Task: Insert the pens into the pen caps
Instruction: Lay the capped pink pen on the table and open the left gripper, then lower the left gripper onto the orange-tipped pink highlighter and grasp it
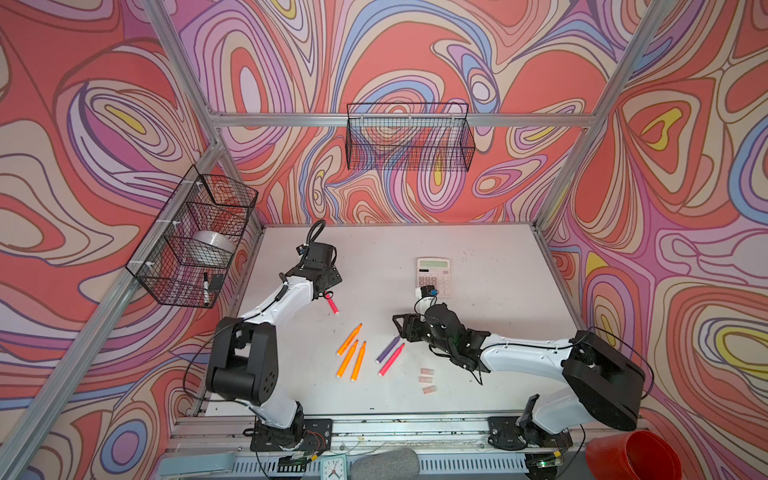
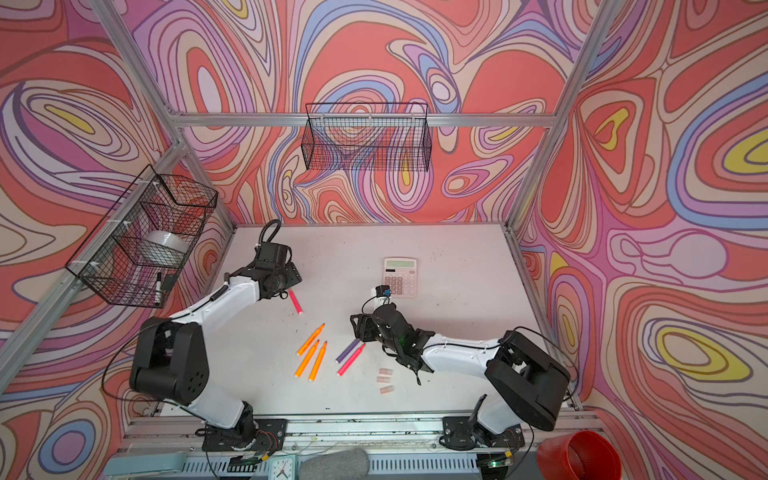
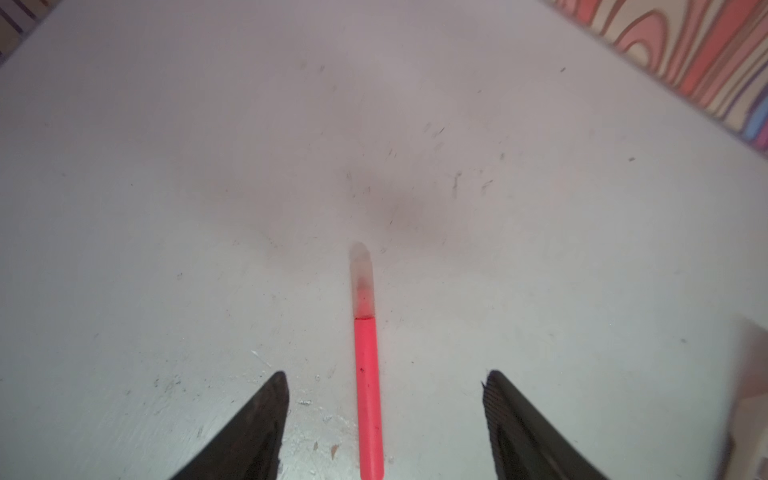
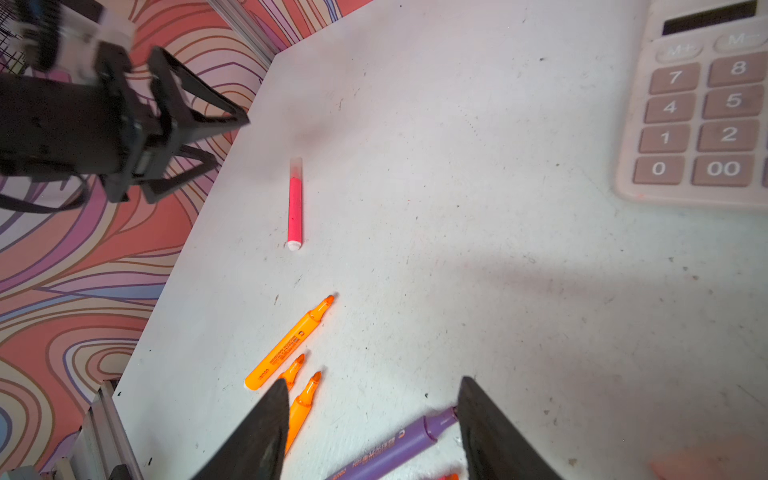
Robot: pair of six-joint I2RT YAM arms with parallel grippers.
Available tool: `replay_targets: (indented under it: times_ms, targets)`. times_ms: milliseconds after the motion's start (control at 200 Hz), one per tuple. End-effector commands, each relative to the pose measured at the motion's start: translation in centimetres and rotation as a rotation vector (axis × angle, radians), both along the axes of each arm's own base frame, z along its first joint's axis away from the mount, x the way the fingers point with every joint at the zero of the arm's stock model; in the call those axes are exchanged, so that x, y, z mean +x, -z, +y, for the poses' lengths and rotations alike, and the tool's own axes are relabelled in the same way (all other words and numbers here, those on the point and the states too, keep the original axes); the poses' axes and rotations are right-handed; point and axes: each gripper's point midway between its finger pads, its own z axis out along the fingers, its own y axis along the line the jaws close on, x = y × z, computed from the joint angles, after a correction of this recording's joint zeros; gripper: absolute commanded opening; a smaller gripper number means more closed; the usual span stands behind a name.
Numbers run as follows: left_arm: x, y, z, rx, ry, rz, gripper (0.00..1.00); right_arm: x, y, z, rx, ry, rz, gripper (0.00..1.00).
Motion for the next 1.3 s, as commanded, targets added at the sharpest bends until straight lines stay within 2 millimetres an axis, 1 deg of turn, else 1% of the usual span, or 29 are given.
replay_targets:
  times_ms: [0,95,160,220,250,275,330,406,506,591,676,721,776,816,906,961,1066,1177,1297]
  targets:
    - [-2.2,0.2,-0.3,-0.002,0.064,0.034,0.77,0.3,-0.5,-0.4,0.005,0.013,-0.020,0.66]
    - [-3.4,0.1,-2.3,-0.041,0.157,0.028,0.76,0.5,-0.8,-0.7,0.005,0.022,-0.022,0.66]
    - [-4.4,0.2,-3.7,-0.048,0.215,0.025,0.79,0.6,-0.9,-1.1,0.003,0.038,-0.026,0.66]
    - [-5.6,0.3,-5.3,-0.032,0.283,0.023,0.82,0.7,-1.1,-1.9,-0.004,0.064,-0.031,0.66]
    - [-6.2,0.3,-6.5,-0.021,0.326,0.017,0.83,0.7,-1.2,-2.2,-0.007,0.077,-0.034,0.66]
    - [-6.7,0.3,-7.3,-0.007,0.367,0.015,0.85,0.7,-1.1,-2.7,-0.013,0.091,-0.033,0.66]
    - [-7.9,0.3,-9.2,0.005,0.446,0.009,0.85,0.8,-1.3,-3.8,-0.022,0.128,-0.035,0.66]
    - [-9.6,0.2,-11.2,-0.001,0.515,0.020,0.85,1.0,-1.6,-5.3,-0.028,0.180,-0.037,0.66]
    - [-11.9,-0.4,-14.0,-0.077,0.621,0.017,0.84,0.9,-1.8,-7.4,-0.034,0.246,-0.037,0.66]
    - [-14.2,-0.9,-16.5,-0.160,0.737,0.010,0.78,0.5,-2.3,-8.7,-0.028,0.276,-0.049,0.66]
    - [-16.4,-0.8,-17.5,-0.175,0.804,0.015,0.78,0.0,-2.5,-9.7,-0.016,0.295,-0.059,0.66]
    - [-17.2,-0.7,-17.6,-0.172,0.813,0.029,0.78,-0.2,-2.5,-10.1,-0.012,0.303,-0.063,0.66]
    - [-18.0,-0.4,-17.7,-0.178,0.813,0.060,0.75,-0.3,-2.6,-10.4,-0.006,0.307,-0.069,0.66]
    - [-18.4,-0.1,-17.7,-0.179,0.805,0.084,0.72,-0.4,-2.7,-10.5,-0.008,0.309,-0.070,0.66]
    - [-18.5,0.3,-17.0,-0.152,0.738,0.110,0.68,-0.3,-2.7,-10.4,-0.016,0.304,-0.069,0.66]
    - [-18.7,0.8,-17.6,-0.155,0.747,0.108,0.65,-0.3,-2.7,-10.2,-0.018,0.296,-0.066,0.65]
    - [-19.9,2.3,-19.4,-0.135,0.824,0.148,0.59,-0.3,-2.4,-9.9,-0.023,0.288,-0.055,0.64]
    - [-20.8,4.2,-20.9,-0.048,0.890,0.205,0.59,-0.3,-1.9,-9.7,-0.023,0.281,-0.036,0.64]
    - [-21.5,6.4,-22.3,0.018,0.946,0.269,0.56,-0.4,-1.5,-9.5,-0.026,0.277,-0.022,0.63]
